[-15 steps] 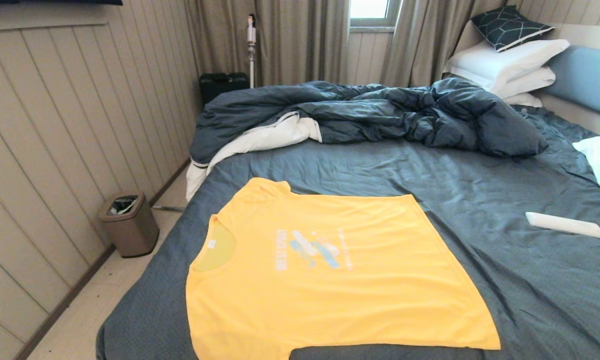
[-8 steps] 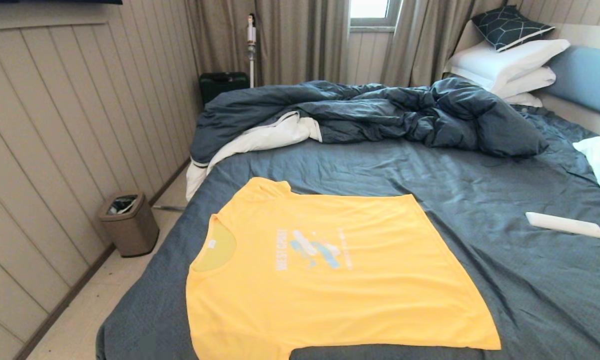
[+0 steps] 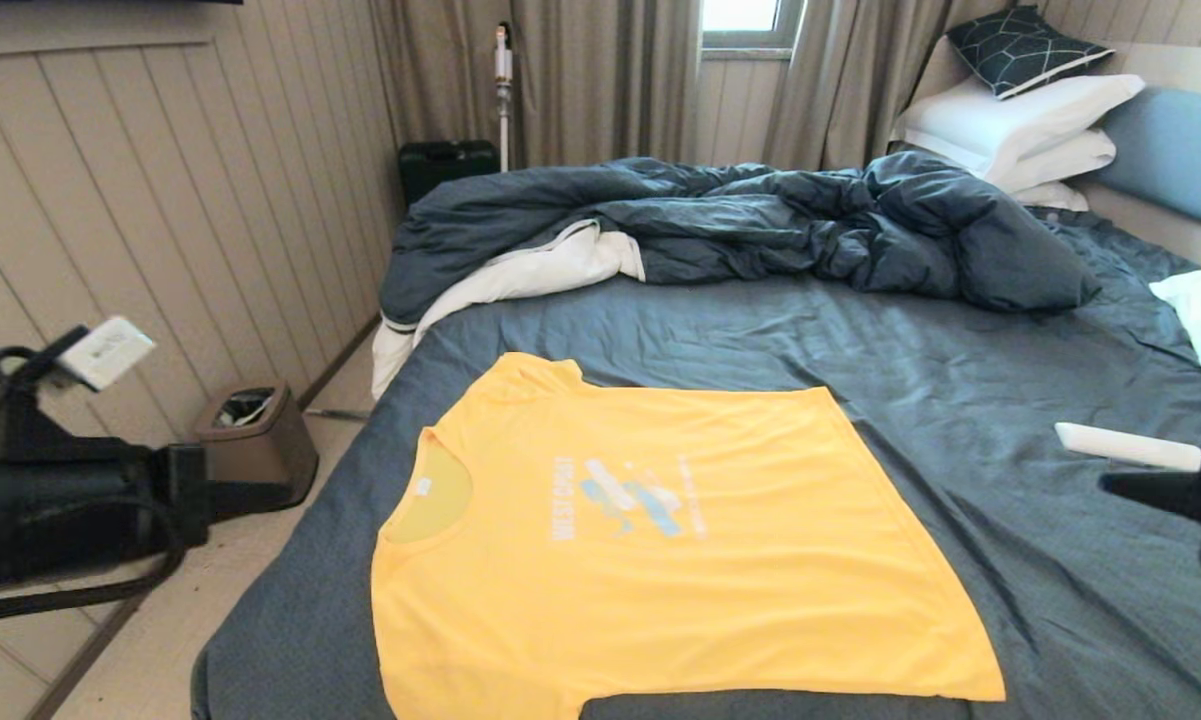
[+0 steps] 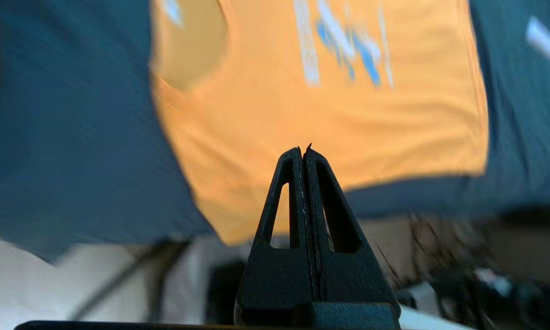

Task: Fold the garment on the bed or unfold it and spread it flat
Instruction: Fold the yellow T-shirt

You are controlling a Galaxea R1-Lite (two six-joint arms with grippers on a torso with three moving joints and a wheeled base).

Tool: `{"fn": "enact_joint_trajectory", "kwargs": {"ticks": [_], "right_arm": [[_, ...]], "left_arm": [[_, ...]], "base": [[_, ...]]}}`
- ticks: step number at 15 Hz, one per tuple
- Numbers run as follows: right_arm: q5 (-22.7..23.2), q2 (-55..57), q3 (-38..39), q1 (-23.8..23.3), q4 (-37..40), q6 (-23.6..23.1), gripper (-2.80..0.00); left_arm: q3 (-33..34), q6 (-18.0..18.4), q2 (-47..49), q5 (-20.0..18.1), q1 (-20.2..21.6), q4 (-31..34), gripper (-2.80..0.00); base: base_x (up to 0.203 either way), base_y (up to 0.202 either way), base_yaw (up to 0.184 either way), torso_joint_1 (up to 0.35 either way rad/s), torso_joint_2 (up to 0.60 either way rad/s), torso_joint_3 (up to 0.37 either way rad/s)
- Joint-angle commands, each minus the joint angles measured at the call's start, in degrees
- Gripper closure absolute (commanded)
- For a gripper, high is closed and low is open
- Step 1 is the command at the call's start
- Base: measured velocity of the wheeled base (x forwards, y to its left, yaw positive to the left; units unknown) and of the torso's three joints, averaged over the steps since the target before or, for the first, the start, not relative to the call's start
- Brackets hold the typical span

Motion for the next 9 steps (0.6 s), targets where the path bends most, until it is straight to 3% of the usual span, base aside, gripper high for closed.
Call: {"fn": "enact_joint_trajectory", "kwargs": {"ticks": [1, 4, 7, 9], "right_arm": [[2.4, 5.0, 0.4, -1.7, 1.6, -2.0, 0.0], [8.3, 6.7, 0.5, -1.5, 3.5, -2.2, 0.0], [8.8, 11.1, -1.5, -1.3, 3.4, -2.2, 0.0], [9.1, 13.8, -4.0, -1.5, 3.0, -2.3, 0.0]], "left_arm": [[-0.2, -1.5, 8.4, -1.4, -3.4, -0.5, 0.0], [-0.3, -4.1, 15.6, -5.9, -6.9, -3.2, 0.0], [0.8, -4.6, 23.2, -7.5, -6.8, -6.5, 0.0], [3.0, -4.5, 27.1, -7.3, -5.6, -12.5, 0.0]], "base": [[0.0, 0.0, 0.0, 0.0, 0.0, 0.0], [0.0, 0.0, 0.0, 0.0, 0.0, 0.0], [0.0, 0.0, 0.0, 0.0, 0.0, 0.0], [0.0, 0.0, 0.0, 0.0, 0.0, 0.0]]}}
